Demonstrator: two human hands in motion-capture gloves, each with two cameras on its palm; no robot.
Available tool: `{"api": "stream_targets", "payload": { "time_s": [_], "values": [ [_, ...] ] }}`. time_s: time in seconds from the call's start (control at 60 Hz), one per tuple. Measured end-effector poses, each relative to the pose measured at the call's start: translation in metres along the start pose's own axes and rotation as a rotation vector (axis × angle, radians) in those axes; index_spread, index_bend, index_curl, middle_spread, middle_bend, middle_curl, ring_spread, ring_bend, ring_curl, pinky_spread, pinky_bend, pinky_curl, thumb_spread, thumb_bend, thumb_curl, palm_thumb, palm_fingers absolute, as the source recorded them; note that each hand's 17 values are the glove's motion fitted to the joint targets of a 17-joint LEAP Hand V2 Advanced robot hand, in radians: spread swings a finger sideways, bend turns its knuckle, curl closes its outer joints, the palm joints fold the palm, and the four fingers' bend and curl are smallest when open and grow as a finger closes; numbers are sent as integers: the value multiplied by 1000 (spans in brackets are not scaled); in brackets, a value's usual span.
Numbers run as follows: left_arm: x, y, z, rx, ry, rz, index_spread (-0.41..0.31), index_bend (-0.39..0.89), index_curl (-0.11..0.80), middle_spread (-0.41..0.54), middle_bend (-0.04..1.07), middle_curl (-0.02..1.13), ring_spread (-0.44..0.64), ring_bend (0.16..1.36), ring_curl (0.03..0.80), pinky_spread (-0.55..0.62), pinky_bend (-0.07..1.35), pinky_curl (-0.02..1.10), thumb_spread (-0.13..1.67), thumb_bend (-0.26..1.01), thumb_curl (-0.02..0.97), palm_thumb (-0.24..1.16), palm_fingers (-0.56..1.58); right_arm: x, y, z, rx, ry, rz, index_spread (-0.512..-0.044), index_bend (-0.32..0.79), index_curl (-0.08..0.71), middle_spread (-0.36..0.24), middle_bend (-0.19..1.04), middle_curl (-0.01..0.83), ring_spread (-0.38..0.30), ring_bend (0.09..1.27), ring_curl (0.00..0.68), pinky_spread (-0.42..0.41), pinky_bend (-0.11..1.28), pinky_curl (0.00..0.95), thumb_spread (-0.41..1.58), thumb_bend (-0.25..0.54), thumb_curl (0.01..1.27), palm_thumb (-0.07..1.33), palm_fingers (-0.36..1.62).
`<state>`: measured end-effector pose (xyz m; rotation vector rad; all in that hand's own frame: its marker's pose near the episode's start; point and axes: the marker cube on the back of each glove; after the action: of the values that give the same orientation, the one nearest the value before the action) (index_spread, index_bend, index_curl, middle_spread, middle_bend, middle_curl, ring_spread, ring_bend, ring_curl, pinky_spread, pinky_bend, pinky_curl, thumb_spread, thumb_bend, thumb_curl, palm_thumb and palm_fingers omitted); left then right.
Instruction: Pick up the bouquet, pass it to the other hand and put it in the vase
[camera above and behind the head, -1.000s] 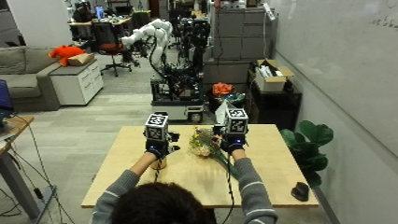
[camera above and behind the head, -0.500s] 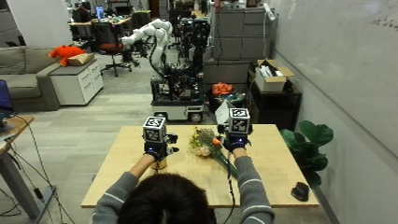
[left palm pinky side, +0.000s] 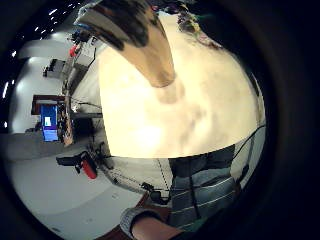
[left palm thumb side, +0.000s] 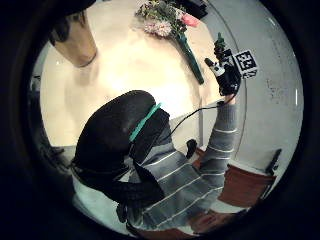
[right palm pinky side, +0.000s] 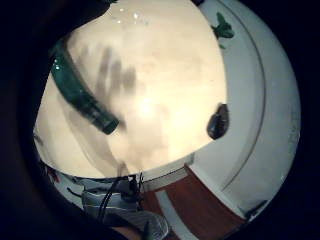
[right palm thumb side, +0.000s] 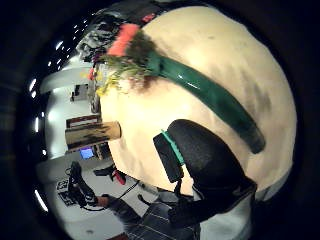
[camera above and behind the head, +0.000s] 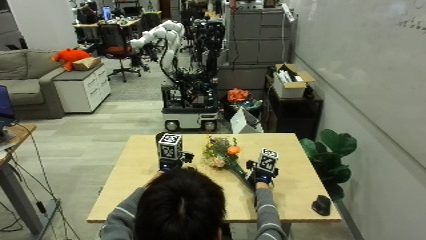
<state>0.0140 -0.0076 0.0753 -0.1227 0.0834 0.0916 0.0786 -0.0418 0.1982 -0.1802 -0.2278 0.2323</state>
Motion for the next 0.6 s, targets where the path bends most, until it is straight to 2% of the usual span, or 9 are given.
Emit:
{"api": "stream_targets", "payload": {
  "time_s": [0.05, 0.233, 0.317, 0.35, 0.417, 0.5, 0.533, 0.567, 0.6],
  "values": [
    [-1, -3, 3, 3, -10, -5, -68, 165, 359, 113, 172, 316, 222, 441, 279, 265, 249, 339, 1029, -25, 287, 139, 361, 9, -14, 15, 71, 13, 76, -350, 128, 198, -6, 245, 350, 45, 459, 297, 214, 450, 341, 1211, -22, 245, 440, 146],
    [-2, -2, 5, -28, -29, -42, -62, 166, 363, 113, 173, 318, 223, 436, 282, 274, 243, 343, 1029, -25, 290, 139, 364, 19, -16, 56, -13, 28, 87, -337, 157, 220, -3, 229, 351, 54, 418, 292, 215, 427, 338, 1146, -10, 267, 470, 140],
    [-1, 16, -2, -117, -67, -115, -59, 167, 363, 113, 175, 320, 226, 431, 283, 275, 238, 344, 1030, -24, 290, 140, 368, 13, -17, 62, 23, -33, 27, -337, 314, 281, -12, 170, 334, 55, 339, 270, 215, 366, 321, 1164, 41, 295, 600, 214],
    [-1, 16, -2, -146, -73, -136, -58, 169, 364, 113, 174, 320, 227, 429, 283, 275, 236, 344, 1030, -24, 289, 140, 370, 7, -18, 63, 45, -63, -27, -289, 396, 315, -15, 152, 325, 48, 316, 265, 214, 347, 316, 1207, 96, 317, 699, 294],
    [-3, -9, 9, -29, -18, -35, -57, 168, 365, 113, 173, 321, 229, 427, 284, 275, 234, 345, 1032, -23, 290, 141, 371, 0, -17, 61, 62, -28, -62, -201, 498, 358, -1, 192, 330, 33, 302, 259, 198, 303, 300, 1246, 167, 354, 840, 532],
    [-3, 5, 1, -134, -72, -156, -56, 167, 365, 118, 172, 321, 231, 424, 285, 276, 231, 347, 1033, -24, 290, 141, 372, -21, -29, 50, 227, -71, -248, -176, 394, 362, -10, 254, 361, -10, 396, 292, 123, 334, 307, 1293, 232, 395, 961, 848],
    [-4, 1, 1, -77, -51, -104, -56, 166, 366, 118, 172, 321, 231, 423, 285, 276, 230, 347, 1033, -24, 290, 141, 372, -9, -36, 42, 318, 43, -101, -184, 344, 356, -30, 261, 370, -38, 433, 301, 64, 350, 308, 1303, 248, 409, 992, 973],
    [-7, -5, 3, -16, -24, -47, -56, 166, 366, 119, 171, 321, 231, 423, 285, 276, 230, 348, 1034, -24, 290, 142, 372, 2, -37, 37, 342, 132, 41, -191, 183, 331, -62, 321, 400, -88, 570, 359, -59, 466, 357, 1306, 253, 418, 1009, 1240],
    [-10, -9, 4, 0, -17, -36, -56, 166, 366, 120, 171, 321, 232, 422, 286, 276, 229, 348, 1034, -24, 290, 142, 372, 6, -35, 33, 346, 170, 107, -192, 114, 334, -83, 385, 432, -114, 660, 403, -107, 547, 397, 1291, 242, 415, 1011, 1354]
  ]
}}
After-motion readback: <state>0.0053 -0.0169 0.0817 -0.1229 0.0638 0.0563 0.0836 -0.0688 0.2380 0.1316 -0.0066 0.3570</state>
